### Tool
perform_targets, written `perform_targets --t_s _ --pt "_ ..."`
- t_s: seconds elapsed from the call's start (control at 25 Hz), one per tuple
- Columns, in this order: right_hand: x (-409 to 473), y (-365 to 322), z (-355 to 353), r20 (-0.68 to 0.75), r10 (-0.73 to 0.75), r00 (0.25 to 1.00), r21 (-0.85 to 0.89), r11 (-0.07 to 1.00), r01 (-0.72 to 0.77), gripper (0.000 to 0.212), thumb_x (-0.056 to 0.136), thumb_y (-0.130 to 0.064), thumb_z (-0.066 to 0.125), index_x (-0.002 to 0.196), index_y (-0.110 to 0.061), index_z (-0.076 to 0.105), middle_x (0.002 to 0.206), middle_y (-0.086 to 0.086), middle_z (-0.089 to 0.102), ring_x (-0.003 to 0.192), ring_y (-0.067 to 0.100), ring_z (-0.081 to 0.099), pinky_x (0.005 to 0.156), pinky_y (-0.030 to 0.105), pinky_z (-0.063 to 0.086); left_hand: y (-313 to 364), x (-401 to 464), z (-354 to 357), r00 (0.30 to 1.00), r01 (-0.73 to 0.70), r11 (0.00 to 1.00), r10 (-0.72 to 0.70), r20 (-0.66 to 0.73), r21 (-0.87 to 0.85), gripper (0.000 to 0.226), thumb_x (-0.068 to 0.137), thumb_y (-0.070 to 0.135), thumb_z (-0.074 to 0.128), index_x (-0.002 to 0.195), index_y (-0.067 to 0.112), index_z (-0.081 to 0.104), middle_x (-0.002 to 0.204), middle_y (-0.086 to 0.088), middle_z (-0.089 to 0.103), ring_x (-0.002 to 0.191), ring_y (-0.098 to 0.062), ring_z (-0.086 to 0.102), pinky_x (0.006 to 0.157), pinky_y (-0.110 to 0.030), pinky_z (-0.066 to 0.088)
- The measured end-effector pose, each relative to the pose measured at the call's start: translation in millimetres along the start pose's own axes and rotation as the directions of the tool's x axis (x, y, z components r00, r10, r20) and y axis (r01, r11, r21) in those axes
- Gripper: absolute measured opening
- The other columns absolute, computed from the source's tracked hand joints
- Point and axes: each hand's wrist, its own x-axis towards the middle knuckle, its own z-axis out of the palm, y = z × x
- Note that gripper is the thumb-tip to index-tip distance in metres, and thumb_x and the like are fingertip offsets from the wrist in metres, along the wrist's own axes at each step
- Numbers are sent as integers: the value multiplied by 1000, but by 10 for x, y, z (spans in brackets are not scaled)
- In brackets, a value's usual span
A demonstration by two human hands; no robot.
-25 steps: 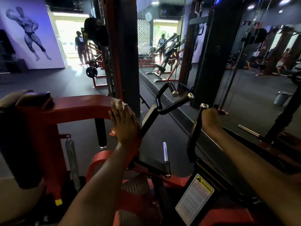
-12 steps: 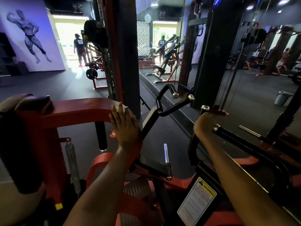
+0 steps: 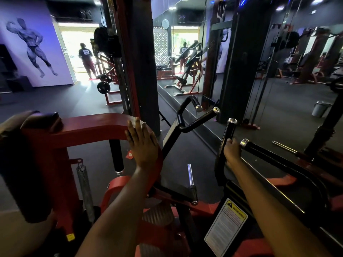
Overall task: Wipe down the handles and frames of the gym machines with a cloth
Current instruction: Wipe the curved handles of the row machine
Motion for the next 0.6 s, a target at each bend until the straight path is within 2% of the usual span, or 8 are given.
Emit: perform_targets --t_s 0.12,0.2,0.28,0.32,0.4,0.48,0.52,0.6 --pt "-119 170 65 -67 39 997 24 999 -37 21 93 1 36 98 0 56 89 22 51 84 32 52 73 38 42 -20 -1 9 1000 4 1000 -4 -18 3 55 103 31 17 137 -1 47 153 -20 30 144 -37 10 120 -44 -6" --pt "-226 305 30 21 122 992 38 992 -123 23 93 2 38 105 -1 58 95 19 56 88 30 55 74 37 43 -3 1 -1 1000 6 1000 -5 -23 8 56 103 31 16 136 -1 48 153 -20 30 145 -37 10 120 -44 -5" --pt "-356 372 -31 123 159 980 -73 986 -151 25 94 1 42 113 0 58 107 20 61 99 33 59 82 39 48 -5 1 5 1000 9 1000 -9 -15 -2 55 103 31 18 136 0 48 153 -20 29 145 -37 10 120 -44 -5" --pt "-444 311 -71 113 87 990 -152 986 -69 26 93 2 43 115 1 57 111 20 60 103 33 59 83 36 49 -11 -8 9 1000 7 1000 -7 -23 -5 53 103 30 21 137 0 48 153 -20 29 145 -37 9 120 -44 -5" --pt "-538 60 -107 27 -262 965 -258 931 260 36 90 8 44 123 0 52 121 19 56 109 30 57 87 31 48 0 -15 8 999 -3 1000 3 -45 -4 49 102 27 26 137 0 47 154 -20 29 145 -37 10 120 -43 -6" --pt "-319 -255 -80 80 -573 816 -337 755 563 41 90 9 41 129 -1 48 128 19 51 115 31 53 95 35 46 24 -12 -25 998 -7 1000 6 -57 -14 48 101 25 30 137 -1 47 153 -21 29 144 -38 11 120 -43 -7" --pt "-60 -354 -93 173 -618 767 -373 679 632 39 92 5 40 129 -1 48 129 19 50 116 32 51 97 38 45 32 -16 -37 998 -13 1000 12 -64 -19 48 101 25 29 137 -2 47 153 -21 30 143 -38 11 120 -42 -7" --pt "404 -450 -229 337 -515 789 -551 572 608 32 95 -6 37 123 -1 53 125 20 51 115 34 49 96 40 42 20 -21 -58 998 -29 999 27 -56 -23 51 102 28 24 137 -3 47 152 -22 30 144 -38 10 119 -42 -8"
